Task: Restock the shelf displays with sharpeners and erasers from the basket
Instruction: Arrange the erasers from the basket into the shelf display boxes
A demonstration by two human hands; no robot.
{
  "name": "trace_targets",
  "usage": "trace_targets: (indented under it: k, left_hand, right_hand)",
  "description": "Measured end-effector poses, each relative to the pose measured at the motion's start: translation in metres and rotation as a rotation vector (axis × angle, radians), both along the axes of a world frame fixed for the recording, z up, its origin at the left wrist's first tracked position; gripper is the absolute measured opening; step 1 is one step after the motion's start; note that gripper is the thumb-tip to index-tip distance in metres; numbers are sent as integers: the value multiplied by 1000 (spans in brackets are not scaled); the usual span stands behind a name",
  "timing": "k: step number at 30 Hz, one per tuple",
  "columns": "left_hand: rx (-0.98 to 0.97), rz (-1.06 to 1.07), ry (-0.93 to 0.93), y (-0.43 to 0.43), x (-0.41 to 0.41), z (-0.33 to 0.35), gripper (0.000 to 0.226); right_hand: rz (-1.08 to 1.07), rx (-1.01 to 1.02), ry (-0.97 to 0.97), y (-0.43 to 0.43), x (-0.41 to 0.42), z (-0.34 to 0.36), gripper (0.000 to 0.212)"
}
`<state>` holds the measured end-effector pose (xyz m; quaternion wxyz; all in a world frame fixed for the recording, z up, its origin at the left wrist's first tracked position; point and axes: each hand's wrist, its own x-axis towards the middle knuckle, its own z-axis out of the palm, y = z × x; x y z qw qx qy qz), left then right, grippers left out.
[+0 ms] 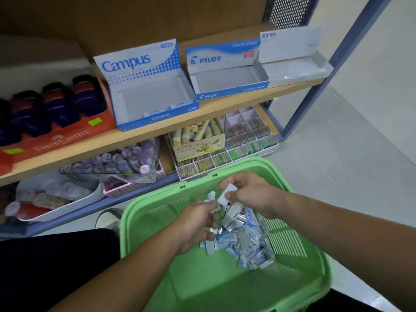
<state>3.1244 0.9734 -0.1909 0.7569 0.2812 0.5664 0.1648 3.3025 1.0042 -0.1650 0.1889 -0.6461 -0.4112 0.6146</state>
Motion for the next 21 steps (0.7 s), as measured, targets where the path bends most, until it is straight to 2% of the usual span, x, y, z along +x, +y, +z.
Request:
trace_targets:
  k: [3, 9, 14, 21]
  left_hand:
    - [-20, 78, -70, -6, 6, 29, 26]
    - [29, 110, -121, -22, 3, 77, 24]
    - [99, 57, -67, -30, 3, 105, 17]
    - [247, -41, 44, -19, -28, 152, 15]
  right_hand:
    - [-72, 49, -9, -12, -14, 17, 27]
    - [-208, 139, 28, -19, -22, 54, 23]
    - [-196, 158, 3, -36, -20, 77, 19]
    - [-71, 131, -128, -49, -7, 128, 14]
